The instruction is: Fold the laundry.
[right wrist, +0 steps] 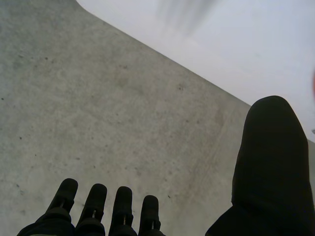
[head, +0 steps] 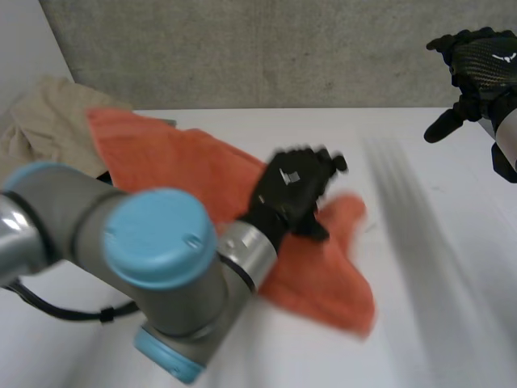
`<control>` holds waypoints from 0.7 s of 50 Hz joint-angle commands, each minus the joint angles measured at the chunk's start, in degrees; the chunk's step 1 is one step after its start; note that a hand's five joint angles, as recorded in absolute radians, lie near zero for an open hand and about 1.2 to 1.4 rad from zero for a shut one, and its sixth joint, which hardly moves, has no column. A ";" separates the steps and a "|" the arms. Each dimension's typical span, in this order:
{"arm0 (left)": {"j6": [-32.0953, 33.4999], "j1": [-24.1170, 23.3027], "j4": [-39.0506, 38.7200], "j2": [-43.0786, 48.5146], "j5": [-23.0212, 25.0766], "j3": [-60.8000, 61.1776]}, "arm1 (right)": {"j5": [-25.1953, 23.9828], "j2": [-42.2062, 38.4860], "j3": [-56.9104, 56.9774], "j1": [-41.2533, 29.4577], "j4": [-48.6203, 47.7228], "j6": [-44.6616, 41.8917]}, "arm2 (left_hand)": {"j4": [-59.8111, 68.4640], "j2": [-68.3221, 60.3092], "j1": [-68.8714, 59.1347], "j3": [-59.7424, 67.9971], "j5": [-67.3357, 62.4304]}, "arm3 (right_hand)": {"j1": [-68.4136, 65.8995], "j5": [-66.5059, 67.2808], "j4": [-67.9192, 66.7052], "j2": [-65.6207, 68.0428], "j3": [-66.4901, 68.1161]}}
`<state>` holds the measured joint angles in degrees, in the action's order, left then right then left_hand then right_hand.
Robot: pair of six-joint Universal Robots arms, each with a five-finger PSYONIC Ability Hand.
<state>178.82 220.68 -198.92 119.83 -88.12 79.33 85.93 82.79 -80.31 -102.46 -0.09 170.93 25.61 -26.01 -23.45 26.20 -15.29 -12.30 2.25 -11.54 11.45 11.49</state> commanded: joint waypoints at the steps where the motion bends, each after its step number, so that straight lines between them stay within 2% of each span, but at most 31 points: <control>1: 3.63 2.81 3.54 -5.98 -1.26 -1.64 | -0.59 -2.46 0.06 0.33 0.53 -1.83 | -6.30 6.70 4.15 -6.89 5.99 | 2.30 -2.25 1.54 -1.45 -1.49; 5: 4.16 8.71 3.98 -12.85 -1.35 -1.38 | -1.91 -2.64 -0.29 0.15 2.46 -4.46 | -6.64 7.05 4.49 -7.24 6.33 | 2.30 -2.25 1.54 -1.45 -1.49; 7: 4.43 10.82 4.07 -14.62 -1.09 -0.94 | -2.43 -2.64 -0.55 -0.11 3.77 -5.69 | -6.98 7.38 4.83 -7.57 6.67 | 2.30 -2.25 1.54 -1.45 -1.49; 11: 7.23 18.10 5.03 -17.26 -0.56 0.99 | -3.75 -2.55 -1.34 -3.09 8.87 -8.51 | -7.32 7.72 5.16 -7.91 7.01 | 2.30 -2.25 1.54 -1.45 -1.49; 12: 9.76 21.86 5.73 -17.61 -0.38 1.61 | -3.93 -2.64 -1.69 -5.19 11.31 -9.12 | -7.32 7.72 5.16 -7.91 7.01 | 2.30 -2.25 1.54 -1.45 -1.49; 15: 14.61 26.89 6.62 -17.44 0.58 2.23 | -3.93 -2.64 -2.40 -8.28 14.67 -9.39 | -7.49 7.89 5.33 -8.08 7.17 | 2.30 -2.25 1.54 -1.45 -1.49; 16: 17.93 29.87 7.31 -16.83 2.06 2.40 | -3.76 -2.55 -3.44 -10.46 16.42 -9.57 | -8.15 8.56 6.00 -8.74 7.84 | 2.30 -2.25 1.54 -1.45 -1.49; 19: 22.87 34.02 8.11 -14.11 4.71 2.58 | -4.11 -2.64 -5.82 -14.42 17.93 -9.48 | -7.99 8.40 5.84 -8.58 7.68 | 2.30 -2.25 1.54 -1.45 -1.49; 20: 26.10 36.73 8.46 -12.01 6.72 2.41 | -4.02 -2.72 -7.92 -17.14 17.76 -9.13 | -7.66 8.06 5.50 -8.25 7.35 | 2.30 -2.25 1.54 -1.45 -1.49; 22: 29.46 39.46 9.08 -9.97 8.66 1.79 | -4.02 -2.81 -10.30 -19.44 16.79 -8.95 | -7.66 8.06 5.50 -8.25 7.34 | 2.30 -2.25 1.54 -1.45 -1.49; 23: 32.61 42.26 9.25 -7.70 10.76 1.35 | -4.02 -3.07 -13.01 -21.28 15.05 -8.86 | -7.82 8.23 5.67 -8.41 7.51 | 2.30 -2.25 1.54 -1.45 -1.49; 27: 39.12 46.50 9.26 -1.55 16.12 -0.84 | -3.67 -4.65 -20.04 -25.32 6.46 -8.86 | -8.66 9.06 6.50 -9.25 8.35 | 2.30 -2.25 1.54 -1.45 -1.49; 31: 43.09 47.47 9.69 4.34 21.83 -5.22 | -1.74 -7.11 -25.23 -28.49 -3.39 -9.21 | -11.18 11.59 9.03 -11.77 10.87 | 2.30 -2.25 1.54 -1.45 -1.49; 35: 44.41 47.56 10.13 8.74 24.31 -9.18 | 2.12 -10.10 -27.79 -29.90 -10.26 -9.74 | -11.19 11.59 9.03 -11.78 10.87 | 2.30 -2.25 1.54 -1.45 -1.49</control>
<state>220.26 267.95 -189.38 121.46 -68.95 76.21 83.41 76.81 -103.14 -129.76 1.63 161.89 14.99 -15.22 -15.30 15.23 -4.29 -12.30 2.26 -11.54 11.45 11.49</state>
